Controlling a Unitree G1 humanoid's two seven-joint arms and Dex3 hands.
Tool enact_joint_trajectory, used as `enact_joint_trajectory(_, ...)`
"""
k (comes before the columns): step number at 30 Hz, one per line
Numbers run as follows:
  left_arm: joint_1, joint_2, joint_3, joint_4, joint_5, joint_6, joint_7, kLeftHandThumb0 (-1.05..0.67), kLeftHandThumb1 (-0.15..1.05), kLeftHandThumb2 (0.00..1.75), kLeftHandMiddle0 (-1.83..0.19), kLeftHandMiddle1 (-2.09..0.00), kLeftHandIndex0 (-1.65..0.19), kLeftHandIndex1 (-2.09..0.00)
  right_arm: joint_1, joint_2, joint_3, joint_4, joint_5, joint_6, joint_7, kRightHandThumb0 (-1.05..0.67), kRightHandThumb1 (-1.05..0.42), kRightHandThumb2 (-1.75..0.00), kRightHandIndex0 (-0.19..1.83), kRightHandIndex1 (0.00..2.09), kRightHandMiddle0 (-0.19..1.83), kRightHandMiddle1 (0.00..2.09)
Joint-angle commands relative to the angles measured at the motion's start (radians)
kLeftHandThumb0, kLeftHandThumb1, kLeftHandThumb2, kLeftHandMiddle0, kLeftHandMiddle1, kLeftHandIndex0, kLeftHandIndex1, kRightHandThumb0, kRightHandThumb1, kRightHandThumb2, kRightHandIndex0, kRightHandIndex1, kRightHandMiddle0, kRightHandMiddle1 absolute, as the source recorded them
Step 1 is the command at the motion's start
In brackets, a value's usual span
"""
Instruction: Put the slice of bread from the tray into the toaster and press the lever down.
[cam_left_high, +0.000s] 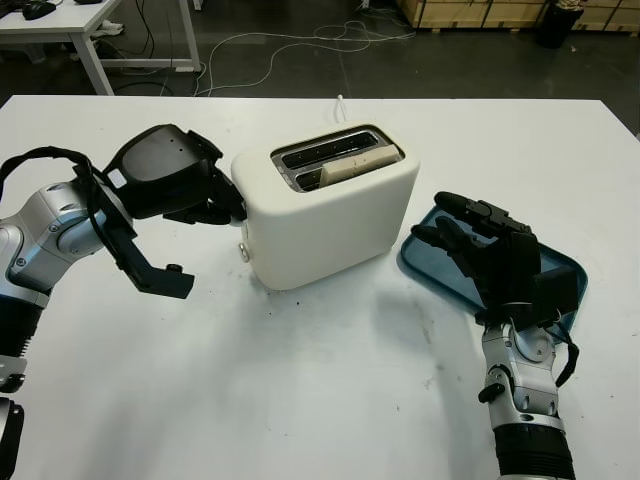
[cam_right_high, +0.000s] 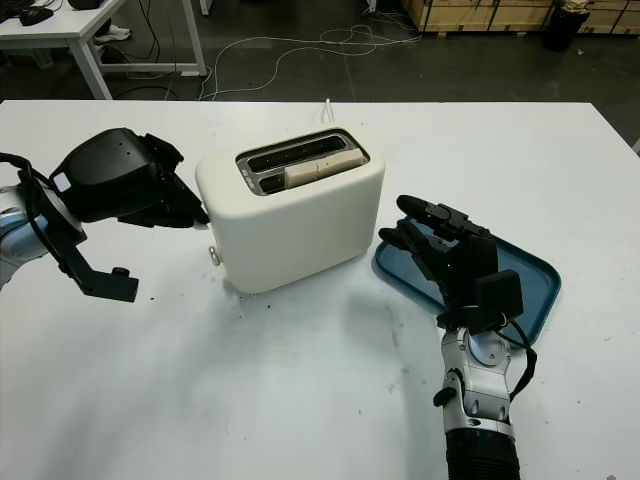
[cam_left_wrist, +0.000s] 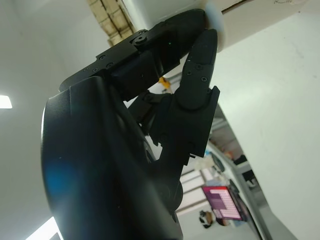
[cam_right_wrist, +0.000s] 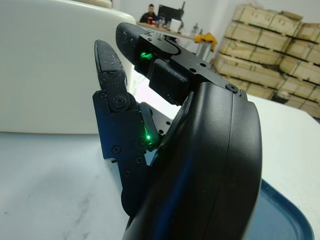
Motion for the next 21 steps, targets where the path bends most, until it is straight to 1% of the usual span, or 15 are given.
enact_joint_trajectory(1,-0.013,-0.003,-0.008,0.012,0.02,0.001,0.015,-0.4,0.84,0.0,-0.88,-1.49,-1.3,-0.01,0.006,0.001,-0.004,-0.008,0.013,0.003,0.002,-0.39,-0.89,0.0,1.32,0.01,1.13,0.0)
enact_joint_trajectory(2,-0.014,-0.001,-0.005,0.011,0.024,0.002,0.024,-0.4,0.84,0.0,-0.87,-1.51,-1.3,-0.01,0.006,0.001,-0.004,-0.007,0.013,0.003,0.002,-0.4,-0.89,0.0,1.32,0.01,1.13,0.0)
enact_joint_trajectory(6,-0.014,0.01,0.016,0.009,0.018,0.01,0.045,-0.4,0.86,0.01,-0.88,-1.42,-1.3,-0.01,0.009,0.002,-0.002,-0.015,0.009,0.009,-0.006,-0.4,-0.89,0.0,1.32,0.01,1.13,0.0)
enact_joint_trajectory(8,-0.013,0.011,0.029,0.011,0.005,0.011,0.053,-0.41,0.88,0.01,-0.89,-1.42,-1.3,-0.01,0.007,0.002,-0.003,-0.008,0.011,0.004,-0.002,-0.4,-0.89,0.0,1.32,0.01,1.13,0.0)
enact_joint_trajectory(12,-0.005,0.016,0.054,-0.002,-0.019,0.028,0.036,-0.39,0.89,0.0,-0.82,-1.57,-1.25,0.0,0.006,0.002,-0.003,-0.006,0.015,0.009,0.001,-0.4,-0.89,0.0,1.31,0.0,1.13,0.0)
enact_joint_trajectory(15,0.0,0.021,0.06,-0.004,-0.017,0.03,0.037,-0.39,0.89,0.0,-0.84,-1.51,-1.25,-0.01,0.007,0.002,-0.002,-0.007,0.015,0.009,0.003,-0.39,-0.89,0.0,1.31,0.0,1.13,0.0)
enact_joint_trajectory(21,0.002,0.016,0.053,0.012,-0.008,0.02,0.056,-0.39,0.88,0.0,-0.86,-1.49,-1.27,-0.02,0.013,0.002,-0.001,-0.011,0.01,0.011,-0.003,-0.4,-0.89,0.0,1.31,0.0,1.13,0.0)
